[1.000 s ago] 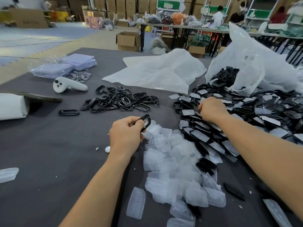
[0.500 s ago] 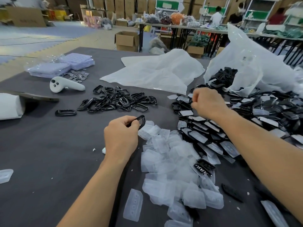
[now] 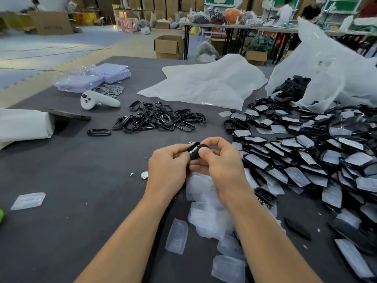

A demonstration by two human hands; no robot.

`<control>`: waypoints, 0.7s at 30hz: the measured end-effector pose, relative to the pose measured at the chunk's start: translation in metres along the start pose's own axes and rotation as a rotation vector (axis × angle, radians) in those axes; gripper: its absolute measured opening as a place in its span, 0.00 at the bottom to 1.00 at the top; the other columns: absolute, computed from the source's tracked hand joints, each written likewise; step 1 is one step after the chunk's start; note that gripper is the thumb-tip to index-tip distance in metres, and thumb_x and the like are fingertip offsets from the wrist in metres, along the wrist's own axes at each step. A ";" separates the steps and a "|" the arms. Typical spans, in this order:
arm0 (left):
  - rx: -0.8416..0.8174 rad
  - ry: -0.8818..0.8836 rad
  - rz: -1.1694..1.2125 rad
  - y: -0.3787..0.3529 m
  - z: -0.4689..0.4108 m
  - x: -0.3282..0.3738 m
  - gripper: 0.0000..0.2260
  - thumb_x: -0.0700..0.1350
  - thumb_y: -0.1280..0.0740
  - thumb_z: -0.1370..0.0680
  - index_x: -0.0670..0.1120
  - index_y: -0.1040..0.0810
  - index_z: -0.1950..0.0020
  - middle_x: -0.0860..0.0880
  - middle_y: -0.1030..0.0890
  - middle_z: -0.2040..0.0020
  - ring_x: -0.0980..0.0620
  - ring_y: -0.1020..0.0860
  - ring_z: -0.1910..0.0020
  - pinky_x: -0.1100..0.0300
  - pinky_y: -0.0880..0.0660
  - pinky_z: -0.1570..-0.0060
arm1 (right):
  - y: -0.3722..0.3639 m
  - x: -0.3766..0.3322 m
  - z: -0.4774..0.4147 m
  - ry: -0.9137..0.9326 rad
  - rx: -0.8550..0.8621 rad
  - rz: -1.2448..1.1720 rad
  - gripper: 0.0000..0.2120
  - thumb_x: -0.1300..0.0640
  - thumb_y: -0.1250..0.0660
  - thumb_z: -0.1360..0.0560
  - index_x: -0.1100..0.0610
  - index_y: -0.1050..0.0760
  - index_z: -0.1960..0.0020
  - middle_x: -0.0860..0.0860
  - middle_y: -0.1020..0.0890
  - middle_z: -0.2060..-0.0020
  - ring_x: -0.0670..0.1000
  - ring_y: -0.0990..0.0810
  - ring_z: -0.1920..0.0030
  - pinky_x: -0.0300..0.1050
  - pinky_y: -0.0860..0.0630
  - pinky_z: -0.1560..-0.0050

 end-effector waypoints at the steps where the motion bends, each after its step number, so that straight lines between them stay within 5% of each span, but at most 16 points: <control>1: -0.053 0.056 0.099 -0.005 0.000 -0.004 0.18 0.37 0.35 0.23 0.59 0.11 0.53 0.52 0.12 0.60 0.55 0.16 0.62 0.57 0.18 0.60 | 0.003 -0.002 0.001 0.018 0.010 0.009 0.08 0.70 0.36 0.20 0.59 0.23 0.50 0.54 0.14 0.66 0.56 0.14 0.66 0.46 0.16 0.64; 9: -0.572 0.296 0.397 -0.045 -0.001 -0.018 0.21 0.31 0.37 0.25 0.50 0.12 0.43 0.43 0.16 0.47 0.49 0.16 0.50 0.59 0.18 0.53 | 0.026 -0.010 -0.005 0.079 0.079 0.054 0.06 0.69 0.28 0.24 0.60 0.18 0.56 0.54 0.15 0.68 0.52 0.17 0.71 0.43 0.19 0.68; 21: -0.492 0.314 0.387 -0.037 -0.008 -0.022 0.22 0.26 0.42 0.21 0.44 0.17 0.36 0.41 0.13 0.45 0.50 0.14 0.49 0.57 0.16 0.52 | 0.028 -0.012 -0.007 0.047 0.074 -0.036 0.07 0.70 0.31 0.23 0.61 0.18 0.54 0.57 0.15 0.66 0.52 0.16 0.71 0.40 0.20 0.70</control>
Point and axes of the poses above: each hand's wrist, its own z-axis away from the middle knuckle, its own y-axis out of the back of the hand, x = y × z, the point moved 10 cm from there along -z, towards the middle knuckle
